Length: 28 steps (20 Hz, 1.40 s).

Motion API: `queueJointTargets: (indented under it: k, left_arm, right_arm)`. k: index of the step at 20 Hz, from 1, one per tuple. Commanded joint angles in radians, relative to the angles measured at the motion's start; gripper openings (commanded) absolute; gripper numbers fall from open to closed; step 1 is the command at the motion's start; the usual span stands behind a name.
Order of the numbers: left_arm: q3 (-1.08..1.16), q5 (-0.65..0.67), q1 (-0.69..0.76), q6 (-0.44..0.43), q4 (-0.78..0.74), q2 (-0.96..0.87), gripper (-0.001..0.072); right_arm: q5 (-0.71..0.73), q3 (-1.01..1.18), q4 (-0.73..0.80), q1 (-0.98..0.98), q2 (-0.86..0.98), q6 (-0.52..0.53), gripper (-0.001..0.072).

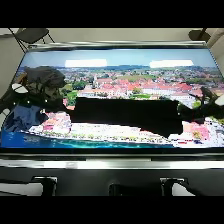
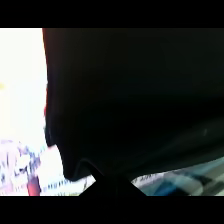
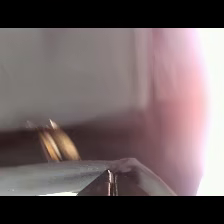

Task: Fold the shirts.

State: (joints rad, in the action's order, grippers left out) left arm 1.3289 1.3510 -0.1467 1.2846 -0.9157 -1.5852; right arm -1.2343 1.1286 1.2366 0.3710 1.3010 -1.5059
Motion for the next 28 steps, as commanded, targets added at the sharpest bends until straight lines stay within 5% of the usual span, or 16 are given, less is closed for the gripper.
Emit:
queueJointTargets:
  k: [1,5,11,12,14,15,22,28]
  left_arm:
    - [0.262,0.003,0.017,0.093,0.0,-0.18,0.0027]
    - [0.475,0.061,0.042,0.149,0.001,-0.385,0.0028]
    - [0.497,0.074,0.074,0.149,0.002,-0.494,0.0034]
    - [0.497,0.082,0.073,0.148,0.016,-0.496,0.0124]
    - [0.505,0.126,0.06,0.148,0.051,-0.49,0.0636]
    - [0.518,0.16,0.049,0.148,0.053,-0.486,0.0667]
    - [0.591,0.249,-0.045,0.144,0.051,-0.343,0.0665]
    - [0.591,0.283,-0.016,0.165,0.052,-0.225,0.0664]
  right_arm:
    - [0.075,0.243,-0.013,-0.04,0.211,-0.07,0.0037]
    - [0.081,0.371,-0.084,-0.04,0.395,-0.077,0.0039]
    - [0.125,0.371,-0.137,-0.04,0.458,-0.076,0.0043]
    - [0.127,0.372,-0.143,-0.039,0.457,-0.076,0.0076]
    - [0.058,0.396,-0.192,-0.027,0.446,0.021,0.0587]
    - [0.007,0.415,-0.2,-0.01,0.434,0.067,0.0643]
    - [-0.313,0.449,-0.133,0.259,0.462,0.071,0.0709]
    - [-0.336,0.425,-0.176,0.28,0.587,0.106,0.0714]
